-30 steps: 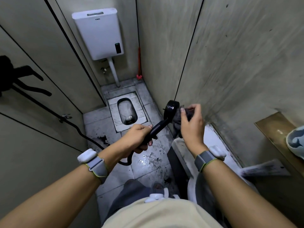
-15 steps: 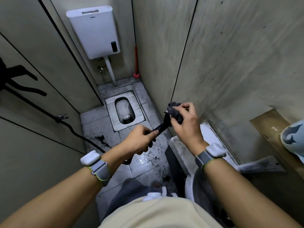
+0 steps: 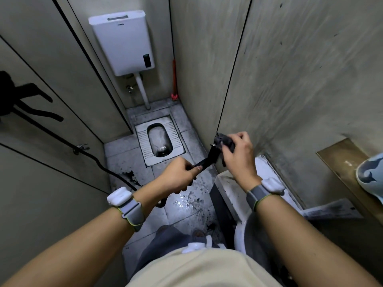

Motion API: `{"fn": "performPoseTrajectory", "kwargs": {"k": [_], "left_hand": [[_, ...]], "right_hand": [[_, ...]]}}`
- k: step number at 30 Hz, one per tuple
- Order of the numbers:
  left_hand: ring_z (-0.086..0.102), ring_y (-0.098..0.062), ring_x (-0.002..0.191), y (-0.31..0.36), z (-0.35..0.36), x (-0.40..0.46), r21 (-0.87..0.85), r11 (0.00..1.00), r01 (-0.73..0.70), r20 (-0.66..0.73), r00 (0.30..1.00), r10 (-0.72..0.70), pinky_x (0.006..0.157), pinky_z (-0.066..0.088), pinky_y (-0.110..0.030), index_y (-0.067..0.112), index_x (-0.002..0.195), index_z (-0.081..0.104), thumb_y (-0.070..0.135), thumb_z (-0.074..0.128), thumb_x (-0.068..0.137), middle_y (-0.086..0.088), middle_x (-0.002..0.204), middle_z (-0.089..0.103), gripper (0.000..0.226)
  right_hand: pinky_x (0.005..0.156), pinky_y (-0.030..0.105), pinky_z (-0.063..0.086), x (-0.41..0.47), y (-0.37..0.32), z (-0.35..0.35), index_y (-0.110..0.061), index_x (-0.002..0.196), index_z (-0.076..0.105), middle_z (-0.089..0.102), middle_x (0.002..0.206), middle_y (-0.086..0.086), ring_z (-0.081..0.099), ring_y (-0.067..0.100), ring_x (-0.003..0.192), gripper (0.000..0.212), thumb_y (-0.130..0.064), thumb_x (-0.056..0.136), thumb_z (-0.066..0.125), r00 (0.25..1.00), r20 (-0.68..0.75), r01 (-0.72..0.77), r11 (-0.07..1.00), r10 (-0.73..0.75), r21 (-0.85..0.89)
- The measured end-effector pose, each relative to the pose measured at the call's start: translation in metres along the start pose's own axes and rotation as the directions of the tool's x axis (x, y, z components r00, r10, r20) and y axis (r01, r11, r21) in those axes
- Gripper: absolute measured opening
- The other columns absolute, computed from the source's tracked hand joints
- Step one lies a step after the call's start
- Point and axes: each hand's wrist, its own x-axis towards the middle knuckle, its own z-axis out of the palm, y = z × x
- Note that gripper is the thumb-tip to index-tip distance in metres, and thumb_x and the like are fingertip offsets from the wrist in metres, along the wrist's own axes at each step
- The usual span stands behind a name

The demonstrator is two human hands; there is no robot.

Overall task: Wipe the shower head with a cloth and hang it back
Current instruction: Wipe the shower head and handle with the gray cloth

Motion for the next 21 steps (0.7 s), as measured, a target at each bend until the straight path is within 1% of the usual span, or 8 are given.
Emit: {"fn": "performPoseTrajectory", "kwargs": {"k": [2,3,6,9,12,14,18,21], "left_hand": [[0.046,-0.015,0.039,-0.002,0.001,-0.002,0.033,0.999,-0.004,0.019,1.0,0.003,0.038,0.036,-0.023,-0.001,0.085,0.07,0.046,0.069,0.099,-0.003,0.058,0.058,0.049],[0.046,-0.015,0.038,-0.003,0.0,-0.003,0.063,0.998,-0.013,0.026,1.0,0.012,0.038,0.036,-0.023,-0.001,0.084,0.07,0.046,0.073,0.095,-0.003,0.057,0.057,0.048],[0.048,-0.018,0.042,-0.004,-0.004,-0.002,0.09,0.996,-0.021,0.022,1.0,0.019,0.038,0.037,-0.024,-0.003,0.087,0.071,0.036,0.08,0.092,-0.005,0.058,0.059,0.04],[0.048,-0.018,0.043,-0.006,-0.009,0.0,0.013,1.0,-0.004,0.017,1.0,0.004,0.039,0.037,-0.024,-0.001,0.089,0.071,0.03,0.076,0.095,-0.005,0.058,0.068,0.031],[0.043,-0.017,0.041,-0.007,-0.009,0.0,-0.106,0.994,0.012,0.062,0.998,-0.005,0.038,0.031,-0.022,0.002,0.101,0.062,0.033,0.073,0.098,-0.015,0.068,0.076,0.034],[0.036,-0.017,0.039,-0.009,-0.008,0.002,-0.245,0.969,0.043,0.103,0.994,-0.018,0.04,0.024,-0.022,0.001,0.104,0.055,0.034,0.07,0.1,-0.023,0.074,0.076,0.036],[0.031,-0.015,0.041,-0.017,-0.01,0.006,-0.388,0.916,0.102,0.152,0.987,-0.045,0.042,0.02,-0.021,0.007,0.098,0.056,0.033,0.067,0.103,-0.023,0.079,0.075,0.029],[0.037,-0.016,0.042,-0.023,-0.009,0.007,-0.423,0.901,0.1,0.162,0.986,-0.033,0.041,0.023,-0.019,0.002,0.1,0.06,0.033,0.066,0.104,-0.02,0.08,0.073,0.032]], "right_hand": [[0.079,0.028,0.04,0.017,0.005,-0.003,-0.007,0.106,0.076,0.058,0.101,0.014,0.061,0.035,0.095,0.02,-0.015,0.088,0.073,0.993,0.044,-0.105,0.993,0.108,-0.058],[0.078,0.028,0.038,0.022,0.006,-0.003,-0.008,0.107,0.076,0.06,0.102,0.016,0.061,0.037,0.098,0.021,-0.017,0.088,0.073,0.988,0.082,-0.125,0.989,0.131,-0.075],[0.082,0.024,0.038,0.025,0.005,-0.005,-0.013,0.113,0.076,0.058,0.106,0.011,0.061,0.031,0.102,0.025,-0.02,0.089,0.074,0.975,0.2,-0.093,0.995,0.101,-0.046],[0.097,0.026,0.043,0.016,0.0,-0.007,-0.014,0.126,0.071,0.054,0.118,0.005,0.058,0.024,0.111,0.036,-0.014,0.09,0.071,0.963,0.269,-0.027,1.0,0.024,0.008],[0.11,0.024,0.04,-0.001,-0.006,-0.005,-0.011,0.136,0.065,0.05,0.129,0.006,0.053,0.019,0.121,0.047,-0.005,0.09,0.065,0.959,0.276,0.052,0.997,-0.067,0.063],[0.111,0.019,0.035,-0.013,-0.011,-0.002,-0.01,0.138,0.064,0.048,0.132,0.006,0.051,0.017,0.124,0.049,-0.003,0.089,0.064,0.946,0.297,0.113,0.99,-0.131,0.079],[0.113,0.03,0.041,-0.029,-0.016,0.002,-0.008,0.133,0.067,0.051,0.13,0.011,0.053,0.023,0.125,0.047,-0.001,0.087,0.066,0.924,0.33,0.171,0.981,-0.193,0.096],[0.104,0.021,0.043,-0.028,-0.014,-0.004,-0.01,0.127,0.073,0.055,0.122,0.008,0.056,0.017,0.116,0.044,-0.004,0.083,0.068,0.901,0.377,0.19,0.976,-0.215,0.103]]}}
